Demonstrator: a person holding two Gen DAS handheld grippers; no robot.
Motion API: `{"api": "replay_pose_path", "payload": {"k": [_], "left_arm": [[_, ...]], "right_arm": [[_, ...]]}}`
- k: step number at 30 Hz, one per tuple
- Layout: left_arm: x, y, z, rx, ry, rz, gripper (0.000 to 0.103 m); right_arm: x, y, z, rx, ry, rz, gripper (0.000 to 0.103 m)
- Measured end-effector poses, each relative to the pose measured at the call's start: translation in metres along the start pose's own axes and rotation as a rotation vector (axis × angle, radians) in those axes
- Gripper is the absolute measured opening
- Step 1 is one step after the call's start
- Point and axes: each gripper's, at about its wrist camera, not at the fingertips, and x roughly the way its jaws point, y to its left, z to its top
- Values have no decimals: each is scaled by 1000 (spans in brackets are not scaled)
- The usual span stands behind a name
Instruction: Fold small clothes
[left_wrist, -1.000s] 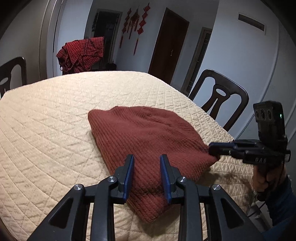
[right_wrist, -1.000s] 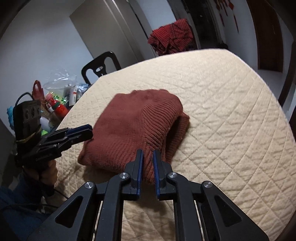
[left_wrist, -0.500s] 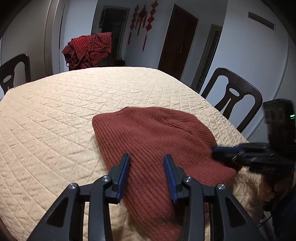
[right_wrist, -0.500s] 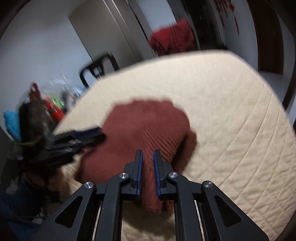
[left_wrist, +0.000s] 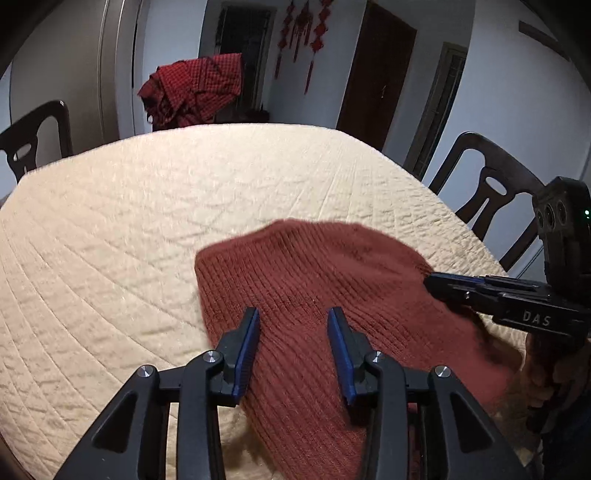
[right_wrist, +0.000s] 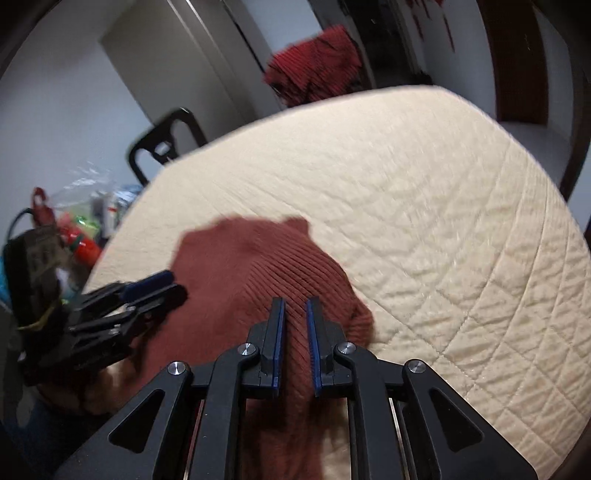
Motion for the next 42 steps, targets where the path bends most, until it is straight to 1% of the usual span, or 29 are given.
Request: {"api": "replay_pose_path", "payload": {"k": [2, 4, 7, 13, 20, 23, 26, 28, 30, 32, 36, 40, 41, 42], "left_arm": [[-3, -2, -1, 3, -7, 7, 41], [-7, -3, 0, -4, -7, 13, 41], [-16, -9, 0, 17, -21, 38, 41], [-31, -19, 1, 52, -49, 69, 41], [-47, -28, -10, 72, -58, 72, 41], [-52, -29, -17, 69, -53, 70, 41], [-54, -30, -25, 68, -45, 77, 41], [-54, -29, -31, 67, -41, 81, 43], [-53, -27, -36, 63, -42, 90, 46], [-53, -28, -39, 66, -49, 100, 47], [-57, -26, -40, 57, -55, 91, 47], [-58, -22, -41, 41, -59, 79, 51], [-59, -22, -41, 36, -59, 76, 52], [-59, -20, -41, 31, -60, 72, 52]], "right_arm": [[-5, -2, -1, 13, -1, 14, 14], [-14, -1, -3, 3, -6, 0, 14], [-28, 8, -6, -35, -28, -23, 14], [-49, 21, -23, -86, -61, -8, 14], [-57, 36, -37, -151, -64, -14, 14], [-59, 40, -45, -175, -57, -34, 14], [-55, 39, -52, -184, -38, -36, 14], [-52, 35, -57, -184, -21, -54, 14], [-49, 33, -61, -179, -17, -58, 18], [-48, 31, -62, -175, -21, -63, 19], [-49, 33, -63, -172, -23, -69, 19], [-50, 33, -64, -169, -17, -79, 22], [-49, 33, -64, -166, -12, -85, 26], [-48, 32, -64, -159, -3, -96, 36]]}}
